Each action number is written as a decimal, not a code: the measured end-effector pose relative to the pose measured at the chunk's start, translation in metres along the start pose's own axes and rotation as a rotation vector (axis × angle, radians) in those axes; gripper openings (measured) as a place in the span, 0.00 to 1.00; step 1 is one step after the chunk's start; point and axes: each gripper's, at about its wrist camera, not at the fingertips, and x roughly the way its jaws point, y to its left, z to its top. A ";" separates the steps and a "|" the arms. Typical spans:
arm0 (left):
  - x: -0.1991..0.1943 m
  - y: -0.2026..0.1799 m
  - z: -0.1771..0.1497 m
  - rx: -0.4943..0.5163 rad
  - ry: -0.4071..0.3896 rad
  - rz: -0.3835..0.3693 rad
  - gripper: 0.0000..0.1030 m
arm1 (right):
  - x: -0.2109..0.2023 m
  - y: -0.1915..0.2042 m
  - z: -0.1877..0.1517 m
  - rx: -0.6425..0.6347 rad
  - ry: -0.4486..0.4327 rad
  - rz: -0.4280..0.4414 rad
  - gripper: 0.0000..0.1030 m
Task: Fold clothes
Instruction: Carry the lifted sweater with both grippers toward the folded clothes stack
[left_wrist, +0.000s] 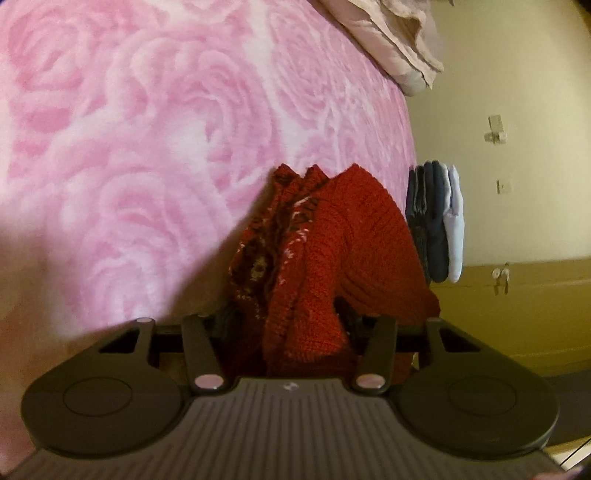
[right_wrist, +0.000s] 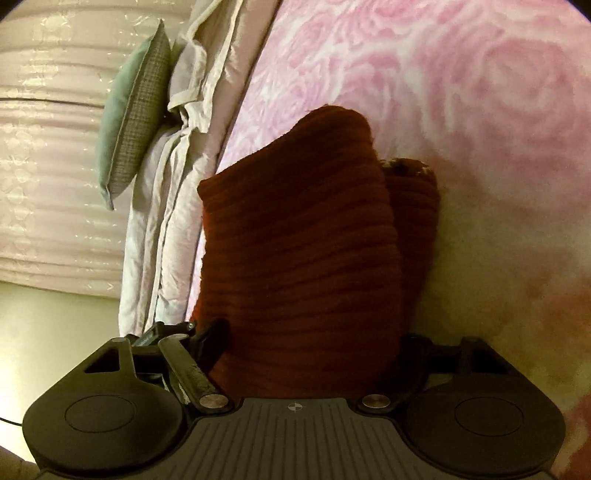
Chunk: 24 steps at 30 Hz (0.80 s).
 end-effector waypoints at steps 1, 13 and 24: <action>-0.001 -0.001 -0.001 0.002 -0.004 0.004 0.40 | 0.001 -0.001 0.000 0.005 0.001 0.010 0.63; -0.018 -0.053 -0.020 0.076 -0.052 0.013 0.25 | -0.028 0.001 0.007 0.094 0.005 0.057 0.39; -0.061 -0.155 -0.093 0.124 -0.001 -0.055 0.25 | -0.162 0.078 -0.051 0.091 -0.107 0.011 0.39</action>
